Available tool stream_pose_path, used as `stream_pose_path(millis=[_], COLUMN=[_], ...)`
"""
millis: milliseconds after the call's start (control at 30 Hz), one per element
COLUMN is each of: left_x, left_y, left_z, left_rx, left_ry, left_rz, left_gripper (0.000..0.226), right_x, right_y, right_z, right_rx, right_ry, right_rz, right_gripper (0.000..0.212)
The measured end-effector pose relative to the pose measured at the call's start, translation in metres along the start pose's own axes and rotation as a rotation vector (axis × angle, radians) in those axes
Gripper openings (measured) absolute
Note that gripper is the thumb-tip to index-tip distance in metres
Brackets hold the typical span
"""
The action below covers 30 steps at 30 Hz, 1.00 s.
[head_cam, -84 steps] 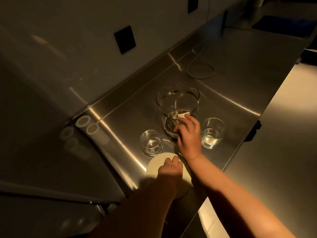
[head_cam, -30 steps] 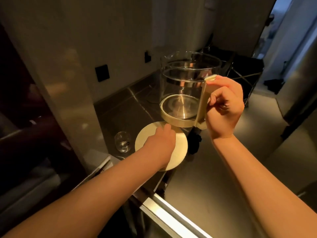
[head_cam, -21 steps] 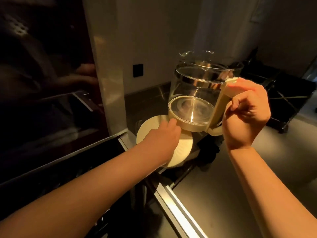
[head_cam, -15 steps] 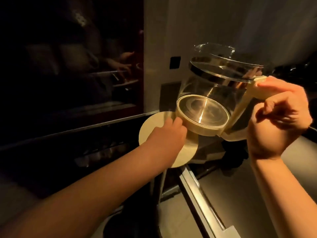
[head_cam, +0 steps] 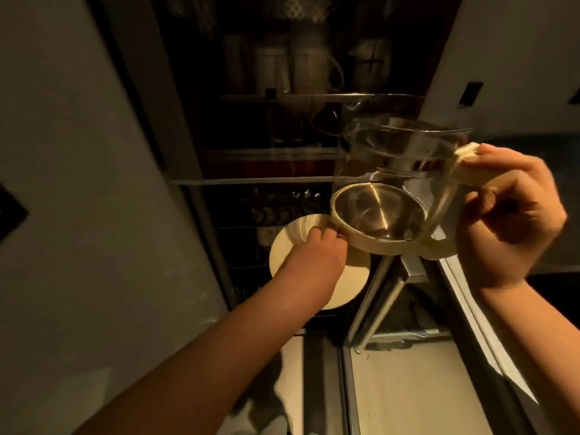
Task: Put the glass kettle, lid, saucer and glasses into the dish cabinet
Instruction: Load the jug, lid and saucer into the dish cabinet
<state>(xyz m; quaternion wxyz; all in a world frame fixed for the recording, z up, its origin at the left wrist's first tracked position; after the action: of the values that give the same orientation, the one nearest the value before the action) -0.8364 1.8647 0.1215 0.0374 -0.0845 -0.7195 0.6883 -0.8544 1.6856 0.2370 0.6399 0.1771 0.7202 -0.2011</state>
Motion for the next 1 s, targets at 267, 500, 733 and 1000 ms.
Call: stream_pose_path(millis=[267,500,733,1000], left_x=[0.032,0.051,0.066,0.074], left_y=[0.044,0.094,0.137,0.175], left_z=[-0.041,-0.04,-0.036,-0.041], left_rx=[0.04,0.057,0.064,0.053], left_ry=[-0.125,-0.151,-0.134,-0.129], left_rz=[-0.061,-0.179,-0.261,-0.344], left_gripper=[0.059,0.065,0.062,0.06], right_x=[0.026,0.07,0.126,0.168], right_y=[0.045,0.054,0.048,0.051], right_z=[-0.036,-0.042,-0.037,-0.04], right_rx=[-0.08,-0.037,-0.012,0.013], right_ry=[0.047,0.145,0.295,0.381], right_rz=[-0.103,-0.165,-0.129,-0.132], right_gripper=[0.02,0.024,0.026,0.02])
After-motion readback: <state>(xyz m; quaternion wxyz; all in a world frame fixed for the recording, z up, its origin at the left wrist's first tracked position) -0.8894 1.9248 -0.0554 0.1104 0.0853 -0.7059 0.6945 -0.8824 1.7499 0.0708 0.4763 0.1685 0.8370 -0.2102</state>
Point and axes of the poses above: each hand's wrist, its own x-axis away from the middle knuckle, its own y-axis out of the palm, z = x × y, the point moved 9 cm from there along -x, towards the middle knuckle, and after that the axes turned 11 degrees about -y, right-handed, at the moved point
